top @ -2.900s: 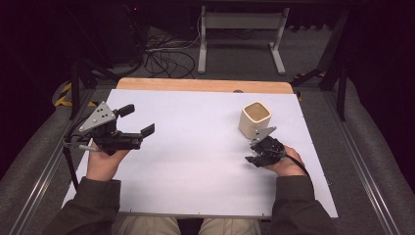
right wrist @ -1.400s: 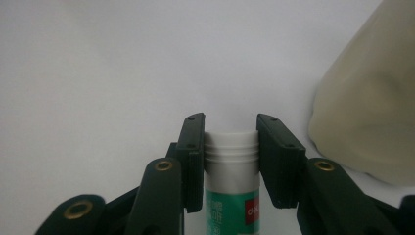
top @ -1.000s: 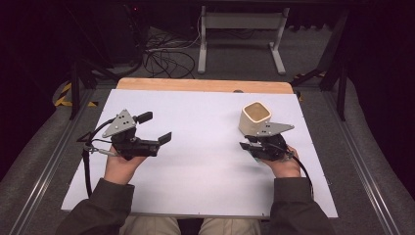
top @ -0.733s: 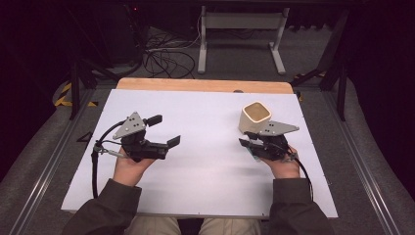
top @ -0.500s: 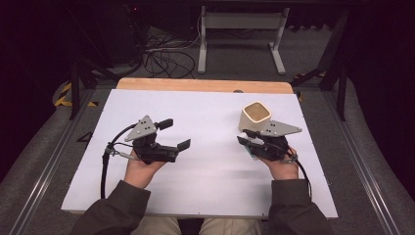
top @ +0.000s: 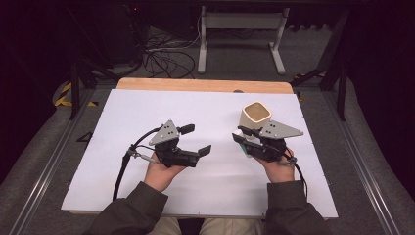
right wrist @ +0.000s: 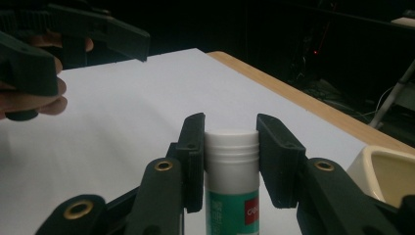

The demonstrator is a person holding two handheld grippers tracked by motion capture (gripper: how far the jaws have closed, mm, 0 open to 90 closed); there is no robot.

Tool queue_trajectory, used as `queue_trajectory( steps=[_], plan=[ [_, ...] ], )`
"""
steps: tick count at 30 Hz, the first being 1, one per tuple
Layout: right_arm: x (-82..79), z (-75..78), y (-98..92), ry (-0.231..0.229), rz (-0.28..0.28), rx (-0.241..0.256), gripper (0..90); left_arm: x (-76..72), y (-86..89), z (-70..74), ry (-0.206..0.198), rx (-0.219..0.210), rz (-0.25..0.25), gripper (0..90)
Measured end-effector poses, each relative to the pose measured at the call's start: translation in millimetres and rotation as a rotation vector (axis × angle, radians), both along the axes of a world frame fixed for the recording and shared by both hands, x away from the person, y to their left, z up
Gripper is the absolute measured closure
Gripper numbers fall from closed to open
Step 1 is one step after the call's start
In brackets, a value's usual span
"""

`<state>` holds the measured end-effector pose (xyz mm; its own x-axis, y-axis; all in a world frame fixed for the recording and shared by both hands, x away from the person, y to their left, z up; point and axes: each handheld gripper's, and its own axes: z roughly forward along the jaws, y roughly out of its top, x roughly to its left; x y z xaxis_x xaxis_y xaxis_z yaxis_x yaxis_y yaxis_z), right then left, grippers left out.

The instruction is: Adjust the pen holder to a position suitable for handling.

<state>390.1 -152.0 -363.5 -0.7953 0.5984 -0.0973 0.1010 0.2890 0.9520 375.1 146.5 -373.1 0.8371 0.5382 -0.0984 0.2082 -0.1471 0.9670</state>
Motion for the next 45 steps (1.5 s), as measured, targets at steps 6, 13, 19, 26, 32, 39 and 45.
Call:
queue_trajectory(
  steps=[6, 13, 19, 26, 32, 39, 45],
  plan=[
    [-3.9, 3.3, 3.7, -0.029, 0.017, 0.034, 65.7, 0.5, -12.4, -1.9, 0.010, -0.005, -0.022, 10.7],
    [-7.4, 5.8, 8.8, -0.052, 0.025, 0.049, 65.7, 2.5, -31.6, -6.2, 0.019, -0.027, -0.064, 15.1],
    [-9.9, 9.3, 7.3, -0.064, 0.028, 0.076, 65.7, 5.4, -44.2, -10.6, 0.034, -0.039, -0.084, 19.1],
    [-11.4, 11.0, 6.3, -0.072, 0.034, 0.094, 65.7, 10.3, -55.6, -13.7, 0.050, -0.062, -0.090, 22.2],
    [-12.4, 12.3, 5.1, -0.080, 0.035, 0.108, 65.7, 13.5, -63.0, -18.7, 0.061, -0.065, -0.093, 24.4],
    [-13.4, 13.0, 5.1, -0.087, 0.035, 0.119, 65.7, 15.5, -71.3, -21.9, 0.065, -0.072, -0.103, 27.6],
    [-14.1, 13.4, 6.1, -0.093, 0.039, 0.122, 65.7, 16.7, -77.8, -22.7, 0.065, -0.081, -0.111, 32.8]
  ],
)
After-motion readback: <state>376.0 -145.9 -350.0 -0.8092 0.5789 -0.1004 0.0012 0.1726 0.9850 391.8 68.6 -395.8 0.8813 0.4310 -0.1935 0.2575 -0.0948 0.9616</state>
